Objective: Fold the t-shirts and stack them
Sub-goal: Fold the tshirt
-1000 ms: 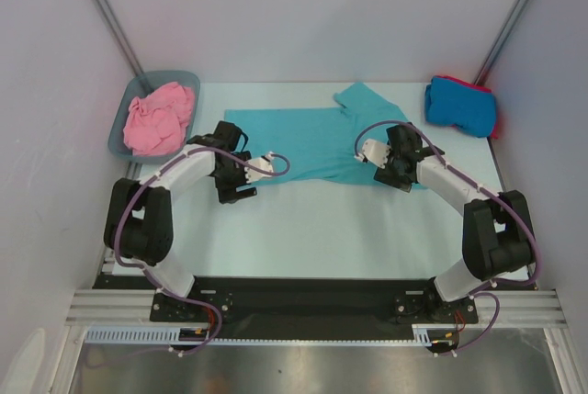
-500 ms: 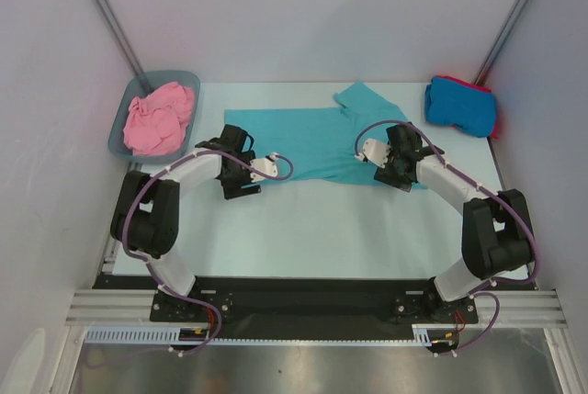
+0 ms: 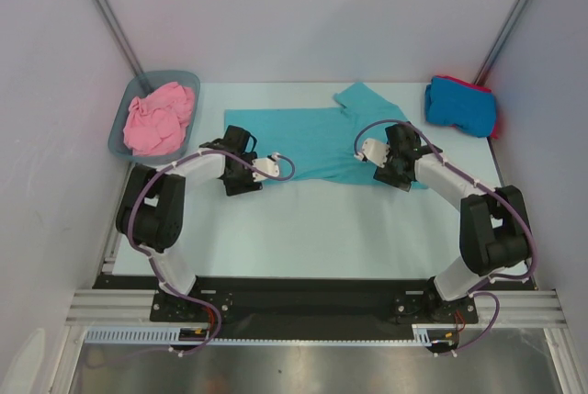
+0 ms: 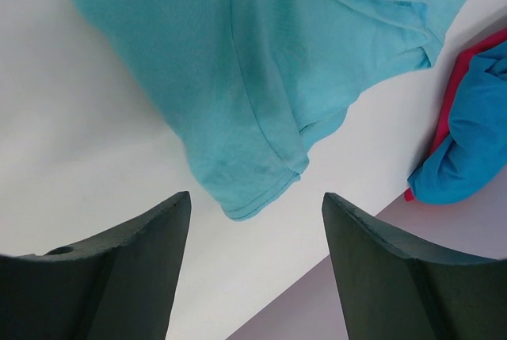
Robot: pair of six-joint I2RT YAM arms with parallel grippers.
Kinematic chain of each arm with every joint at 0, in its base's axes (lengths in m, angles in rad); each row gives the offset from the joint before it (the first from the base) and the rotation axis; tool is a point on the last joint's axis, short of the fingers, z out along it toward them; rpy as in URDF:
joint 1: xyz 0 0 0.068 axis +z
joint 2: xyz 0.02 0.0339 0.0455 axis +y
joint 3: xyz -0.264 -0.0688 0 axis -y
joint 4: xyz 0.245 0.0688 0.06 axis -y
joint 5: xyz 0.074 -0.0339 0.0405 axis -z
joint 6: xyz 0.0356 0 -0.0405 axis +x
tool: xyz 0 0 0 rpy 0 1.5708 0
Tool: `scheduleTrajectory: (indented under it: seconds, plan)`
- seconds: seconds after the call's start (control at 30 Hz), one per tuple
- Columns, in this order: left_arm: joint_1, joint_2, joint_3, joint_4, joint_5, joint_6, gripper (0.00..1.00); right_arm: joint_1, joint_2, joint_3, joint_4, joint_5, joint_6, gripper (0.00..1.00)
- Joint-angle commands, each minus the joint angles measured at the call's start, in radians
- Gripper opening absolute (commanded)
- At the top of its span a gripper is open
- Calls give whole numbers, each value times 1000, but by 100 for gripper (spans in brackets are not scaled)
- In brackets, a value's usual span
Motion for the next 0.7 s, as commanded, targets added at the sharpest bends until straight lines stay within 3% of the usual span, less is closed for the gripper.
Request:
scheduleTrajectory:
  seconds: [0.0,0.23,0.3,0.47,0.67]
  plan:
    - [-11,19,-11,58,-24,15,67,-5,5,44,21,10,-1,73]
    - [-11,23,-24,67,-36,37,66,-17,14,59,21,8,-7,73]
    - [-11,25,-35,72,-41,46,60,-20,14,59,25,8,-9,73]
    - [-11,25,-52,64,-47,78,31,-51,7,48,19,1,-24,73]
    - [-10,31,-43,52,-47,80,20,-62,-39,-47,30,-15,-74,73]
